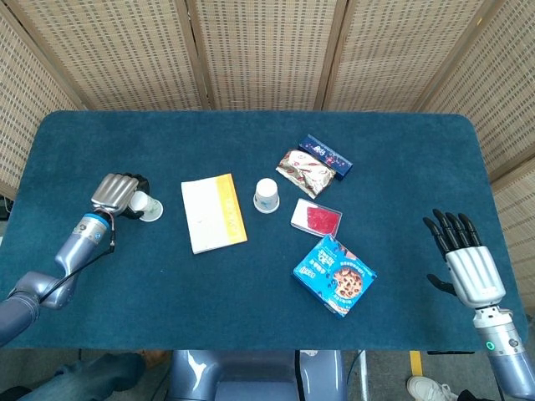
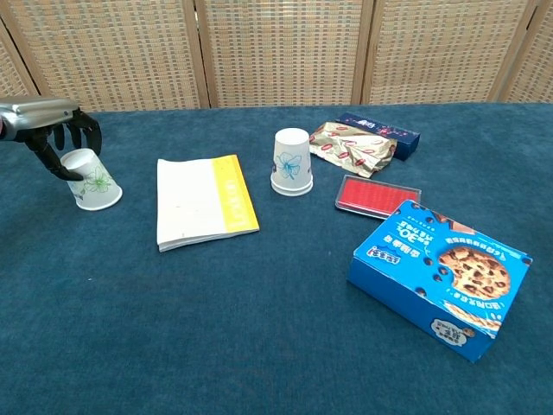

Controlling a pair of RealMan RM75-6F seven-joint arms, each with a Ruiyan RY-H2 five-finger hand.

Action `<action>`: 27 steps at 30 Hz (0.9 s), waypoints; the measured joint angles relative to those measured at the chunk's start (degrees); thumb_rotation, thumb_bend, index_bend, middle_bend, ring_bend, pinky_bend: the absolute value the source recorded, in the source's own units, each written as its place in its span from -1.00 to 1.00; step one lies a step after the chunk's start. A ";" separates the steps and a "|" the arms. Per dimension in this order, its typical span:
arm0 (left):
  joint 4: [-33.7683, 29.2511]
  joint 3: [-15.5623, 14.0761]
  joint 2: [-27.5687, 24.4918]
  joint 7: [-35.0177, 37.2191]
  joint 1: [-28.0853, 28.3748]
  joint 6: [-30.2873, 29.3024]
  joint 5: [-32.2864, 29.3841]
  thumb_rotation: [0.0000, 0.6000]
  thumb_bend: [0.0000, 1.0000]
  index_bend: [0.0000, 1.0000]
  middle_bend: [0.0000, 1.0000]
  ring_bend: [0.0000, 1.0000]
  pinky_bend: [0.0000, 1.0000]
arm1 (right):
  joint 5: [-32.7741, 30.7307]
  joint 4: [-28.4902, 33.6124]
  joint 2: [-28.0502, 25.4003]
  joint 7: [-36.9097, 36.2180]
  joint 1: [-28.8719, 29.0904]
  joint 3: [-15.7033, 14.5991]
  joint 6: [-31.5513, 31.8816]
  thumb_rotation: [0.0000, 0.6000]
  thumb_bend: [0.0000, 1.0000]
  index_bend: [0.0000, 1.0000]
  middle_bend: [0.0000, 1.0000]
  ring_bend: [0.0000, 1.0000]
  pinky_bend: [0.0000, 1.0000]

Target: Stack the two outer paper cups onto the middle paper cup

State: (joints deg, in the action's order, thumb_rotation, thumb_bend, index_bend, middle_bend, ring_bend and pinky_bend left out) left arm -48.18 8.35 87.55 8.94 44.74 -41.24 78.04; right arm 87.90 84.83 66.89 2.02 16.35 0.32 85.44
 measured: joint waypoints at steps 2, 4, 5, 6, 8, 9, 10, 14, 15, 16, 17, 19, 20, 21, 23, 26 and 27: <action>0.06 0.09 0.00 -0.48 0.08 0.02 -0.42 1.00 -0.33 0.13 -0.10 -0.18 -0.09 | 0.16 0.00 -0.08 -0.24 -0.22 0.31 0.03 1.00 -1.00 -1.00 -1.00 -1.00 -1.00; -0.22 0.30 -0.24 -0.81 0.10 -0.08 -0.95 1.00 -0.32 0.14 -0.09 -0.17 -0.08 | 0.27 0.03 -0.17 -0.46 -0.44 0.60 0.03 1.00 -1.00 -1.00 -1.00 -1.00 -1.00; -0.47 0.39 -0.42 -0.87 0.10 -0.22 -1.07 1.00 -0.32 0.14 -0.09 -0.17 -0.08 | 0.34 0.03 -0.20 -0.49 -0.52 0.71 0.02 1.00 -1.00 -1.00 -1.00 -1.00 -1.00; -0.88 0.52 -0.70 -0.85 0.09 -0.45 -1.19 1.00 -0.32 0.14 -0.09 -0.17 -0.08 | 0.40 0.05 -0.22 -0.53 -0.59 0.80 -0.02 1.00 -1.00 -1.00 -1.00 -1.00 -1.00; -1.71 0.82 -1.27 -0.54 0.08 -1.09 -1.28 1.00 -0.31 0.14 -0.09 -0.17 -0.08 | 0.54 0.10 -0.28 -0.72 -0.76 1.00 -0.07 1.00 -1.00 -1.00 -1.00 -1.00 -1.00; -2.46 1.06 -1.79 -0.25 0.08 -1.72 -1.26 1.00 -0.32 0.14 -0.09 -0.17 -0.08 | 0.58 0.13 -0.31 -0.75 -0.82 1.08 -0.08 1.00 -1.00 -1.00 -1.00 -1.00 -1.00; -3.11 1.28 -2.24 -0.06 0.11 -2.18 -1.21 1.00 -0.32 0.14 -0.09 -0.17 -0.08 | 0.62 0.18 -0.34 -0.76 -0.88 1.21 -0.09 1.00 -1.00 -1.00 -1.00 -1.00 -1.00; -7.19 2.65 -4.84 0.54 0.57 -4.90 -0.81 1.00 -0.32 0.14 -0.09 -0.17 -0.08 | 0.64 0.35 -0.52 -0.99 -1.16 1.66 -0.13 1.00 -1.00 -1.00 -1.00 -1.00 -1.00; -8.89 3.27 -5.76 0.69 0.86 -5.49 -0.67 1.00 -0.33 0.14 -0.09 -0.17 -0.08 | 0.61 0.37 -0.58 -1.05 -1.23 1.78 -0.16 1.00 -1.00 -1.00 -1.00 -1.00 -1.00; -10.36 3.76 -6.53 0.77 1.11 -5.90 -0.57 1.00 -0.33 0.14 -0.09 -0.17 -0.08 | 0.57 0.40 -0.66 -1.18 -1.32 1.92 -0.23 1.00 -1.00 -1.00 -1.00 -1.00 -1.00; -11.99 4.29 -7.33 0.80 1.40 -6.31 -0.48 1.00 -0.33 0.14 -0.09 -0.17 -0.08 | 0.51 0.43 -0.74 -1.27 -1.38 2.02 -0.30 1.00 -1.00 -1.00 -1.00 -1.00 -1.00; -16.15 5.59 -9.24 0.74 2.14 -7.14 -0.36 1.00 -0.33 0.15 -0.09 -0.17 -0.08 | 0.41 0.43 -0.82 -1.35 -1.47 2.17 -0.39 1.00 -1.00 -1.00 -1.00 -1.00 -1.00; -17.96 6.21 -10.02 0.62 2.54 -7.42 -0.35 1.00 -0.33 0.15 -0.09 -0.17 -0.08 | 0.31 0.41 -0.85 -1.39 -1.51 2.28 -0.44 1.00 -1.00 -1.00 -1.00 -1.00 -1.00; -20.41 7.23 -10.95 0.24 3.35 -7.67 -0.31 1.00 -0.33 0.15 -0.09 -0.17 -0.08 | 0.17 0.40 -0.91 -1.47 -1.57 2.41 -0.53 1.00 -1.00 -1.00 -1.00 -1.00 -1.00; -23.86 8.96 -12.09 -1.09 5.26 -7.52 -0.71 1.00 -0.33 0.15 -0.09 -0.17 -0.08 | 0.01 0.38 -1.04 -1.65 -1.70 2.66 -0.70 1.00 -1.00 -1.00 -1.00 -1.00 -1.00; -26.92 11.39 -12.87 -4.76 8.80 -6.15 -2.87 1.00 -0.33 0.15 -0.09 -0.17 -0.08 | -0.07 0.35 -1.13 -1.68 -1.84 2.91 -0.75 1.00 -1.00 -1.00 -1.00 -1.00 -1.00; -27.37 12.16 -12.87 -6.38 10.20 -5.37 -3.98 1.00 -0.33 0.15 -0.09 -0.17 -0.08 | -0.09 0.34 -1.15 -1.69 -1.87 2.96 -0.77 1.00 -1.00 -1.00 -1.00 -1.00 -1.00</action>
State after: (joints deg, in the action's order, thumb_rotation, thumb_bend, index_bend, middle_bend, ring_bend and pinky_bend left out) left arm -75.55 20.51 74.68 2.56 54.94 -46.61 74.06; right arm 87.81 85.16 65.74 0.33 14.48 3.28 84.67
